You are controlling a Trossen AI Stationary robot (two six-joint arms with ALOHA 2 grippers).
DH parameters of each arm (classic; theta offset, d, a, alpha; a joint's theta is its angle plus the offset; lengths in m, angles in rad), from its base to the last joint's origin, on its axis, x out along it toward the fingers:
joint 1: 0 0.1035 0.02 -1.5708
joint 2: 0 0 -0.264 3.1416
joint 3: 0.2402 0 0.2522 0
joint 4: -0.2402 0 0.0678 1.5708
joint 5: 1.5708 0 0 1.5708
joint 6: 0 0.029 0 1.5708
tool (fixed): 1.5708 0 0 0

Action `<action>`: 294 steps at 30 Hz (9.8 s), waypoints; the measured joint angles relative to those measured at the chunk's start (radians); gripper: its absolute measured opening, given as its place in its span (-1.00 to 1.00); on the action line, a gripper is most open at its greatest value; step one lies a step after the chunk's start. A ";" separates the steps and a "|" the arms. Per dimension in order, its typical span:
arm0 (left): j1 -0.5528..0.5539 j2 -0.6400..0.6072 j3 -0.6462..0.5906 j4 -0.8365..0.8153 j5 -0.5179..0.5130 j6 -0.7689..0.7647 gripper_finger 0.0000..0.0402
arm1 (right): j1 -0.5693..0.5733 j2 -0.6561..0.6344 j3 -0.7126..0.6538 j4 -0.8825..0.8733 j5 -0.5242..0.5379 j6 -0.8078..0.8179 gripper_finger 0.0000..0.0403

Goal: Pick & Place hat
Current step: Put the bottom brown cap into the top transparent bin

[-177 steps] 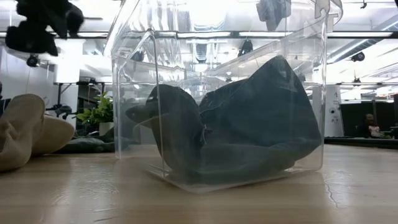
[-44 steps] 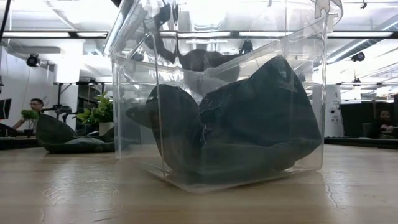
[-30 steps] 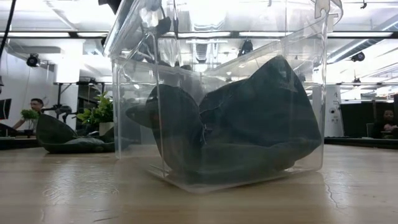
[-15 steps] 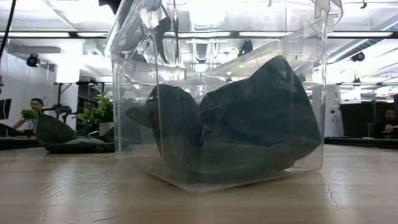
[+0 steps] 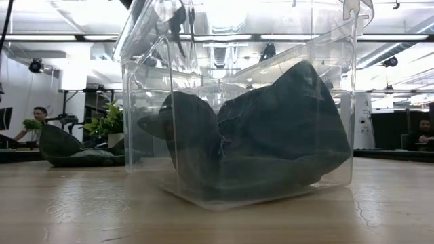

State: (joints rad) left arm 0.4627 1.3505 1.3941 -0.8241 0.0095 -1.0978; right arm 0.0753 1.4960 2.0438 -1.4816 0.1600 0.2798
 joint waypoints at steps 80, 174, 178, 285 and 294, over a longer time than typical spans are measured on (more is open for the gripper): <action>-0.015 -0.111 0.207 0.162 0.259 0.346 0.06 | 0.158 0.006 -1.292 0.643 -0.590 -0.415 -0.09; -0.434 0.304 0.216 0.466 0.381 0.068 0.06 | -0.042 0.110 -0.232 -0.054 -0.487 -0.577 -0.96; -0.445 0.313 0.216 0.464 0.364 0.068 0.06 | -0.072 0.116 -0.232 -0.055 -0.487 -0.569 -0.96; -0.250 -0.011 0.221 0.850 -0.491 0.771 -0.98 | -0.282 0.108 0.309 0.648 0.180 -0.244 0.25; -0.239 -0.031 0.221 0.846 -0.487 0.857 -0.98 | -0.267 0.098 0.309 0.658 0.179 -0.246 0.21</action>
State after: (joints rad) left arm 0.2234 1.3193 1.6154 0.0221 -0.4775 -0.2403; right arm -0.1917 1.5943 2.3524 -0.8241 0.3389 0.0340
